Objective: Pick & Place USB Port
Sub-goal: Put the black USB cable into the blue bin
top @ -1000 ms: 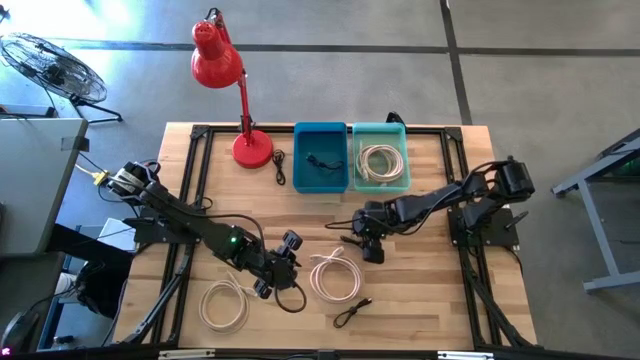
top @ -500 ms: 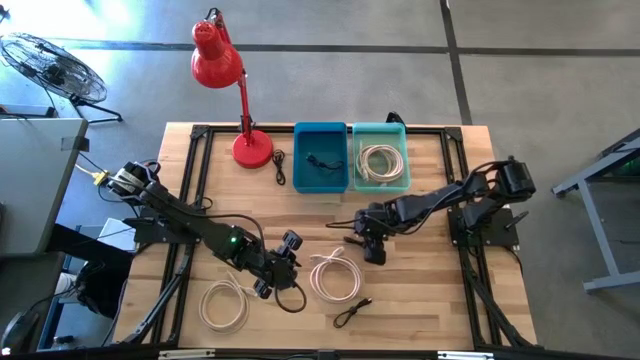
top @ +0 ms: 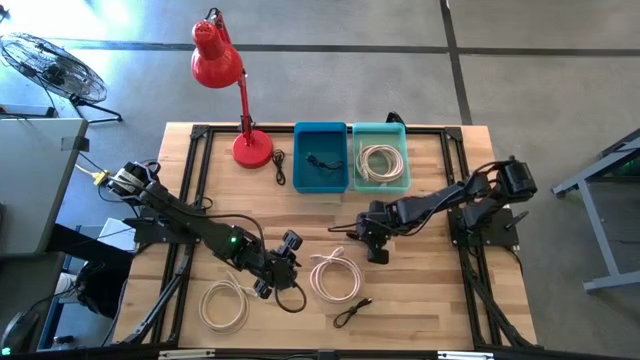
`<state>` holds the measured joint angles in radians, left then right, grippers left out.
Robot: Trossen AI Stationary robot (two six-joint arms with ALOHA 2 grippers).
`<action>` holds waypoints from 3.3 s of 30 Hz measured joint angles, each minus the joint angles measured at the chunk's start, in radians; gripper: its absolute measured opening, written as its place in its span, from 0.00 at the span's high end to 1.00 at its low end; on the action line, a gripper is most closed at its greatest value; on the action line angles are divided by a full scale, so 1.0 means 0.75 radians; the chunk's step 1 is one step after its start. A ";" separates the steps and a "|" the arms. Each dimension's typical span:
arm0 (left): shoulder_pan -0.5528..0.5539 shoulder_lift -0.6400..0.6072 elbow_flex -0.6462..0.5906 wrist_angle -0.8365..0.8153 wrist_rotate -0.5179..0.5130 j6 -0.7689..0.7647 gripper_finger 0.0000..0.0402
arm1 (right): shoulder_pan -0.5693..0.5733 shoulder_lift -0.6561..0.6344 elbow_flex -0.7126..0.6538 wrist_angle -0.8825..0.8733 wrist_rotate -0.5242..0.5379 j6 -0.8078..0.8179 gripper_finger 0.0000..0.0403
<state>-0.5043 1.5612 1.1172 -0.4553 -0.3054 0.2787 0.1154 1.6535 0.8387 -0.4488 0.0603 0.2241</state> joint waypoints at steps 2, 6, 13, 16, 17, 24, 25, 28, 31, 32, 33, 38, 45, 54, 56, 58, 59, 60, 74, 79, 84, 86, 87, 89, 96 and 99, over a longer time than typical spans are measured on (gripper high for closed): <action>0.000 0.000 0.000 0.000 0.000 0.000 0.78 | 0.002 0.001 0.000 0.003 0.003 -0.008 1.00; 0.000 0.000 0.000 0.000 0.000 0.000 0.78 | 0.018 0.001 -0.002 0.006 0.022 -0.020 1.00; 0.000 0.000 0.000 0.000 -0.001 0.000 0.78 | 0.023 0.001 -0.003 0.033 -0.046 0.001 1.00; 0.000 0.000 0.000 0.000 -0.001 0.000 0.78 | 0.031 0.002 -0.003 0.041 -0.086 -0.003 1.00; 0.000 0.000 0.000 0.000 -0.001 0.000 0.78 | 0.036 0.002 -0.003 0.042 -0.098 -0.006 1.00; 0.000 0.000 0.000 0.000 -0.001 0.000 0.78 | 0.039 0.002 -0.003 0.039 -0.223 0.018 1.00; 0.000 0.000 0.000 0.000 -0.001 0.000 0.78 | 0.040 0.002 -0.003 0.037 -0.238 0.027 1.00; 0.000 0.000 0.000 0.000 -0.001 0.000 0.78 | 0.041 0.003 -0.003 0.036 -0.251 0.048 1.00; 0.000 0.000 0.000 0.000 -0.001 0.000 0.78 | 0.041 0.003 -0.003 0.035 -0.258 0.055 1.00; 0.000 0.000 0.000 0.000 -0.001 0.000 0.78 | 0.041 0.003 -0.003 0.033 -0.262 0.068 1.00; 0.000 0.000 0.000 0.000 -0.001 0.000 0.78 | 0.041 0.003 -0.003 0.030 -0.264 0.083 1.00; 0.000 0.000 0.000 0.000 -0.001 0.000 0.78 | 0.041 0.003 -0.003 0.026 -0.277 0.118 1.00; 0.000 0.000 0.000 0.000 -0.002 0.000 0.78 | 0.041 0.003 -0.003 0.017 -0.300 0.119 0.99; 0.000 0.000 0.000 0.000 -0.002 0.000 0.78 | 0.045 0.018 -0.002 -0.011 -0.315 0.125 0.83; 0.000 0.000 0.000 0.000 -0.002 0.000 0.78 | 0.045 0.049 0.000 -0.005 -0.327 0.125 0.79; 0.000 0.000 0.000 0.000 -0.002 0.000 0.78 | 0.044 0.090 0.004 0.009 -0.350 0.125 0.77; 0.000 0.000 0.000 0.000 -0.002 0.000 0.78 | 0.044 0.109 0.005 0.018 -0.360 0.125 0.77; 0.000 0.000 0.000 0.000 -0.002 0.000 0.78 | 0.042 0.128 0.008 0.030 -0.374 0.125 0.76; 0.000 0.000 -0.001 0.002 -0.004 -0.001 0.78 | 0.056 0.135 0.001 0.091 -0.297 0.040 0.96; 0.000 0.000 -0.001 0.002 -0.004 -0.001 0.78 | 0.095 0.127 0.002 0.094 -0.224 0.018 0.98; 0.000 0.000 -0.001 0.003 -0.004 -0.001 0.78 | 0.135 0.056 -0.006 0.093 -0.122 0.004 0.99; 0.000 0.000 -0.001 0.003 -0.003 -0.001 0.78 | 0.150 0.003 -0.009 0.079 -0.063 0.002 1.00; 0.000 0.000 -0.001 0.003 -0.003 -0.001 0.78 | 0.156 -0.028 -0.013 0.064 -0.033 0.002 1.00; 0.000 0.000 -0.001 0.004 -0.004 -0.001 0.78 | 0.170 -0.106 -0.013 0.044 0.032 0.003 1.00; 0.000 0.001 -0.001 0.013 -0.077 0.000 0.78 | 0.246 -0.314 -0.008 0.049 0.198 0.008 1.00; 0.000 0.000 -0.001 0.016 -0.151 0.001 0.78 | 0.281 -0.374 -0.007 0.101 0.257 -0.029 1.00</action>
<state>-0.5041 1.5613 1.1164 -0.4431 -0.4184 0.2793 0.3264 1.3728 0.8334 -0.3733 0.2529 0.2023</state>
